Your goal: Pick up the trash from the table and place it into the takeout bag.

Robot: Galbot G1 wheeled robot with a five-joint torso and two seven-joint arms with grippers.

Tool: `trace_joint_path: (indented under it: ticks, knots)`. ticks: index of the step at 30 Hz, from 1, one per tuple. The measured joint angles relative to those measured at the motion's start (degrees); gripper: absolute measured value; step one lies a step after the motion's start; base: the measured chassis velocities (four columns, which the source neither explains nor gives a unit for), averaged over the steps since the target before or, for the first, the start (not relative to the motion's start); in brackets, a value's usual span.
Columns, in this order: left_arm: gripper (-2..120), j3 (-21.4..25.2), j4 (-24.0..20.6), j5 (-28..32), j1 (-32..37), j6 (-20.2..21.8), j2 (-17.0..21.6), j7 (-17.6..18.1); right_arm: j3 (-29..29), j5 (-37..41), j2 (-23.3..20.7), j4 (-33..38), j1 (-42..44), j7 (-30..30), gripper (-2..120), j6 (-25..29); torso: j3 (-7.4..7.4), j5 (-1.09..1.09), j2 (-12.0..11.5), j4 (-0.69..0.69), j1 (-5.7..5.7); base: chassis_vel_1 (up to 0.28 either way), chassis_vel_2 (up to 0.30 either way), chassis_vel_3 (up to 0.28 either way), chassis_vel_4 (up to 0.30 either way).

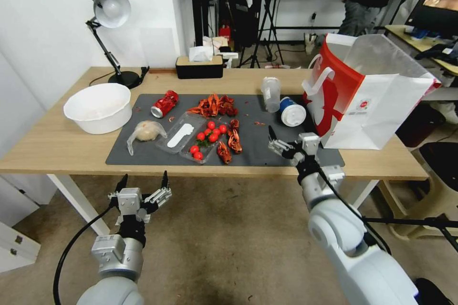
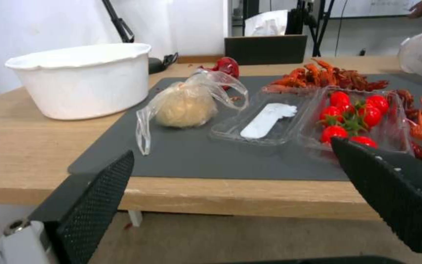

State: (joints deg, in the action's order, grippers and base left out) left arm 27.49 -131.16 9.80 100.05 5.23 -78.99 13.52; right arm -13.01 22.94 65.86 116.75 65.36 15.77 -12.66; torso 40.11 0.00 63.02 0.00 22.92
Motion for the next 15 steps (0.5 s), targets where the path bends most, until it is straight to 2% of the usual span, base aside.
trace_joint_path:
  ticks: [5, 15]
  knots:
    - [100, -0.3, 0.0, -0.2, 0.1, 0.0, -0.3, 0.0, 1.5, 3.7, -2.0, -3.0, -5.5, 0.4, 100, -2.2, 0.00, 0.00, 0.0, 0.00, 0.00, 0.000, 0.000, 0.000, 0.000]
    - [100, 0.3, 0.0, -0.3, 0.5, 0.0, -0.5, 0.0, 4.8, 6.1, -3.7, -7.8, -12.3, 0.9, 100, -5.9, 0.00, 0.00, 0.0, 0.01, 0.00, 0.000, 0.000, 0.000, 0.000]
